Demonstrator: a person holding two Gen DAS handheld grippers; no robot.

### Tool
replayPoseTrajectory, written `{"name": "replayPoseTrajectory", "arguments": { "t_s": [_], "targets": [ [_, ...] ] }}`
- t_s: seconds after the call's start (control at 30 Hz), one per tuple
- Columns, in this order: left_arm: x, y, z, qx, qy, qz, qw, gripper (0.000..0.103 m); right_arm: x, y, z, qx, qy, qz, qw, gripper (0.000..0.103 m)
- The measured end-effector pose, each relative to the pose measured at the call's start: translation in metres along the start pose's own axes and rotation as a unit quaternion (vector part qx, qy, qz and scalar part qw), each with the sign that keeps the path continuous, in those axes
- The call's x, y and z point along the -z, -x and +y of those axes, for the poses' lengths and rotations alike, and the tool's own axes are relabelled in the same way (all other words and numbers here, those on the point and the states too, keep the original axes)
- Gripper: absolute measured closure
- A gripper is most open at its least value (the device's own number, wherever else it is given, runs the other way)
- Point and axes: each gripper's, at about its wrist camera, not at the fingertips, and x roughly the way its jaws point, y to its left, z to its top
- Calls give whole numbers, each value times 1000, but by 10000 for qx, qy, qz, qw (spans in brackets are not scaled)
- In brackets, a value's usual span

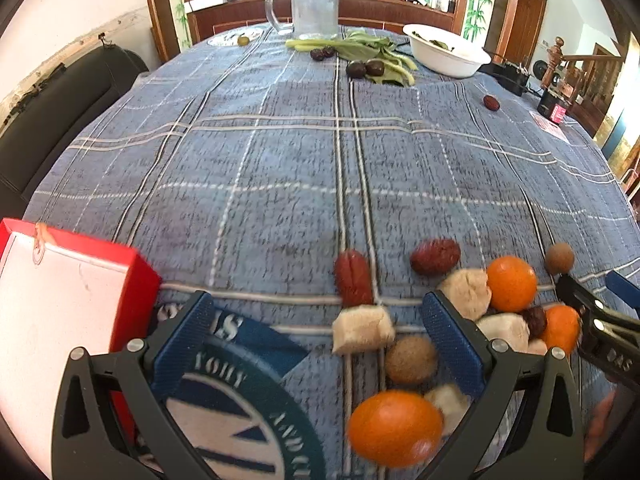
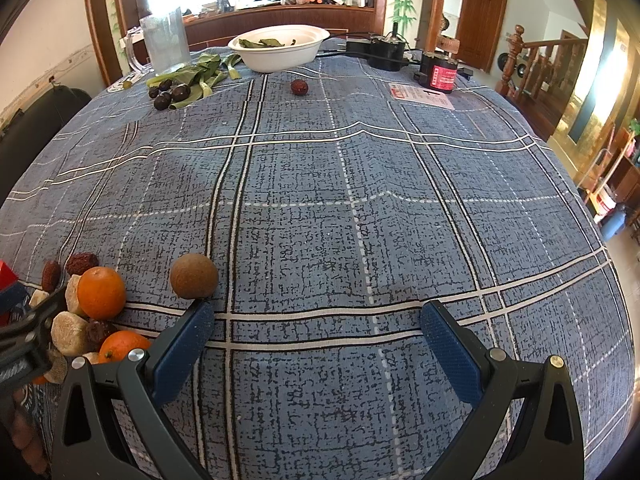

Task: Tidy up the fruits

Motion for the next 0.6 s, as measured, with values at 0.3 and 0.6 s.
{"name": "replayPoseTrajectory", "arguments": {
  "t_s": [0.3, 0.6],
  "targets": [
    [28, 80, -5, -604, -149, -1399, 9882, 0, 4, 56, -11, -1029, -165, -1097, 9885, 1],
    [36, 80, -2, -587, -120, -1294, 9898, 0, 7, 66, 1, -1534, 188, -1132, 9815, 1]
  ]
}}
